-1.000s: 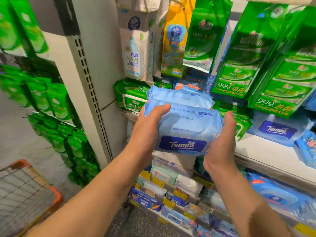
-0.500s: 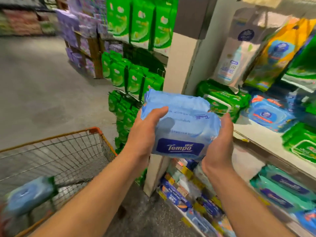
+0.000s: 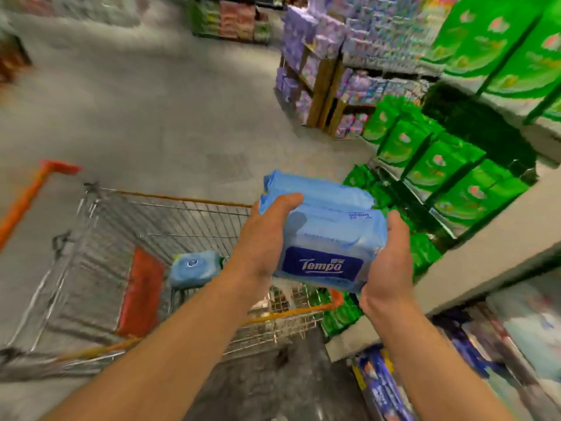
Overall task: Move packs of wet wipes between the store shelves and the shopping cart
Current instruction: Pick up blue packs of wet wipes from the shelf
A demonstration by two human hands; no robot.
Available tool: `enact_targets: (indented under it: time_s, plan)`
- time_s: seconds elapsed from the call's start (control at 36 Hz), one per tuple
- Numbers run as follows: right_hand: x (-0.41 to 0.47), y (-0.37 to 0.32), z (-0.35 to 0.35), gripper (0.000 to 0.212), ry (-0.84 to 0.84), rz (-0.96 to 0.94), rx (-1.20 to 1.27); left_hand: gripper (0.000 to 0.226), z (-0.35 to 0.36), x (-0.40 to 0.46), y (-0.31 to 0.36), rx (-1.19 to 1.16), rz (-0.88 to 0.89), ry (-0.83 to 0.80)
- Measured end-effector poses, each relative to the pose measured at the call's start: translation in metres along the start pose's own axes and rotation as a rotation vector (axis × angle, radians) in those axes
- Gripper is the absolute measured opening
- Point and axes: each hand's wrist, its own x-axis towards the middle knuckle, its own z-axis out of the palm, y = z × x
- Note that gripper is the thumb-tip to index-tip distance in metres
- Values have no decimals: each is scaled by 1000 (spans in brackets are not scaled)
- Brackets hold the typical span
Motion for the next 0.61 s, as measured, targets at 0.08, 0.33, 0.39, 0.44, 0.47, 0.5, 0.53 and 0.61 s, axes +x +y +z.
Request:
enact_targets:
  time_s: [0.08, 0.33, 0.39, 0.44, 0.47, 0.5, 0.53, 0.61]
  plan:
    - [19, 19, 25, 51, -51, 67, -49, 37, -26, 17, 1, -3, -28, 65]
    - [94, 82, 75, 41, -105, 266, -80, 37, -75, 95, -11, -41, -143, 247]
    - [115, 96, 79, 39, -109, 309, -86, 38, -80, 117, -16, -45, -168, 287]
    - [134, 108, 82, 37, -100, 356, -97, 39, -83, 139, -22, -38, -201, 317]
    - [143, 115, 80, 38, -100, 379, -112, 38, -84, 148, -25, -36, -213, 324]
    - [151, 121, 80, 38, -93, 410, -126, 35, -86, 158, -30, -39, -219, 328]
    - [157, 126, 80, 37, -87, 439, -138, 34, -87, 167, -34, -42, -233, 335]
    - [178, 150, 77, 44, -61, 533, -159, 34, -92, 188, -50, -39, -314, 333]
